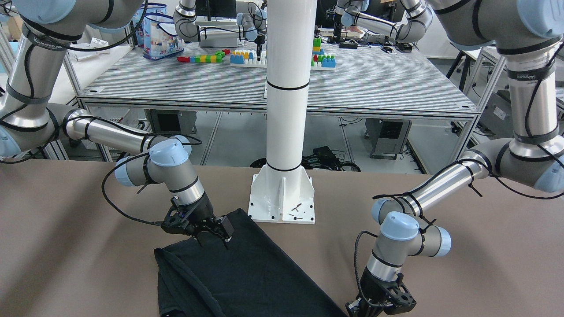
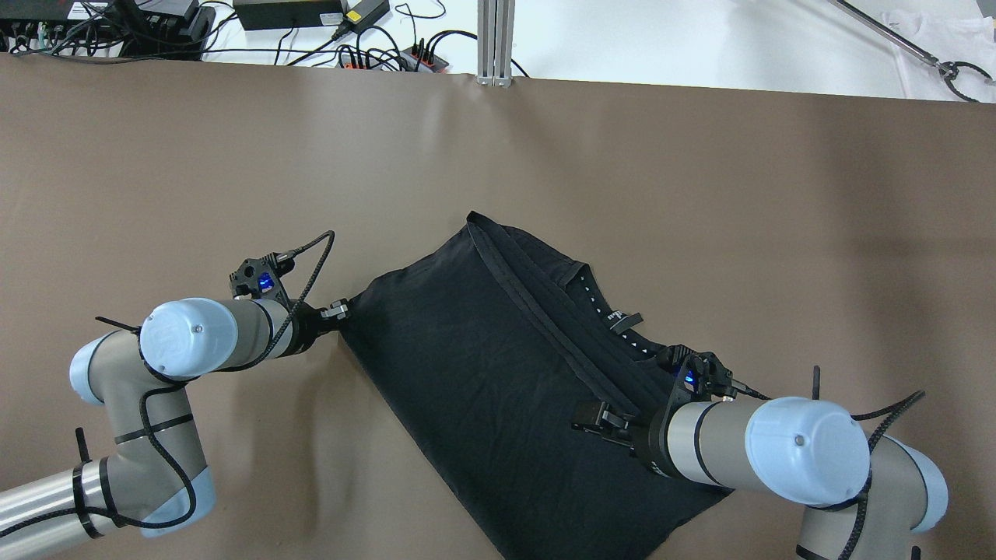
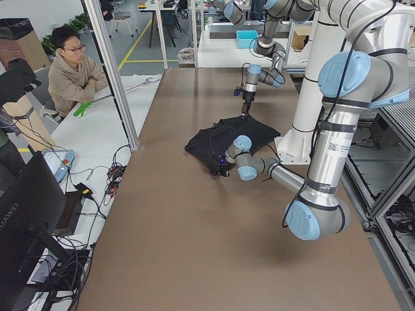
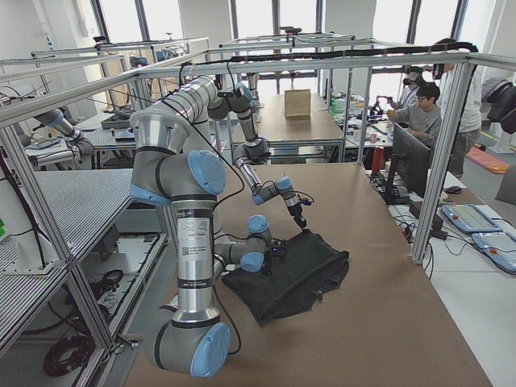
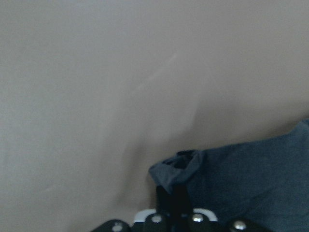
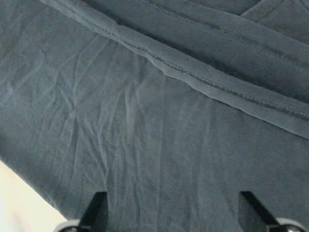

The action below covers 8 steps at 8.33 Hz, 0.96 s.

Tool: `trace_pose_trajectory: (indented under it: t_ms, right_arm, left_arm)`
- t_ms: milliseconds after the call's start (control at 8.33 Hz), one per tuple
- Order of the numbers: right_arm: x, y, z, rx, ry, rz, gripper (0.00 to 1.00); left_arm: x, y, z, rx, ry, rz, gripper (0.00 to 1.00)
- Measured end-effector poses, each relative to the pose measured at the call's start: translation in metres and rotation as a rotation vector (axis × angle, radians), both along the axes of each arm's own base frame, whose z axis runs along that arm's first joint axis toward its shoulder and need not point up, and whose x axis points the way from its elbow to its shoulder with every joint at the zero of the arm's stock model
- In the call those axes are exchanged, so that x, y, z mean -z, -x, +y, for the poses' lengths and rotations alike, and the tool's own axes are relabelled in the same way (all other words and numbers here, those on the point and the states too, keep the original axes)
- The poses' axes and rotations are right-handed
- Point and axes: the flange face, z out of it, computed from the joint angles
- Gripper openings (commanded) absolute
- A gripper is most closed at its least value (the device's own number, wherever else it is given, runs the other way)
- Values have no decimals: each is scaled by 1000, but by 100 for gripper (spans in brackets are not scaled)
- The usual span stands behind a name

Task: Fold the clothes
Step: 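Grasp the shirt edge with the left gripper while the right gripper holds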

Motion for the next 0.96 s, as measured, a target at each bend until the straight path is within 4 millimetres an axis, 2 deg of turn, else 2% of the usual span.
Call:
trace_pose_trajectory:
  t_ms: [360,600,721,961]
  right_arm:
    - [0,0,-1,-1,0,0,95]
    - [3,0,-3,-11,-8,-1,95]
    - [7,1,-5,-24,-16,-4,95]
    - [10,4,-8,-45,-27,-3,95]
  left_arm:
    - [0,35,-32,-37,-24,-10,0]
    - [14,47,-75,-12,-44,-18,0]
    - [25,43,-114,13,-44,-29,0]
    - [51,36,-207,47,-29,-68,0]
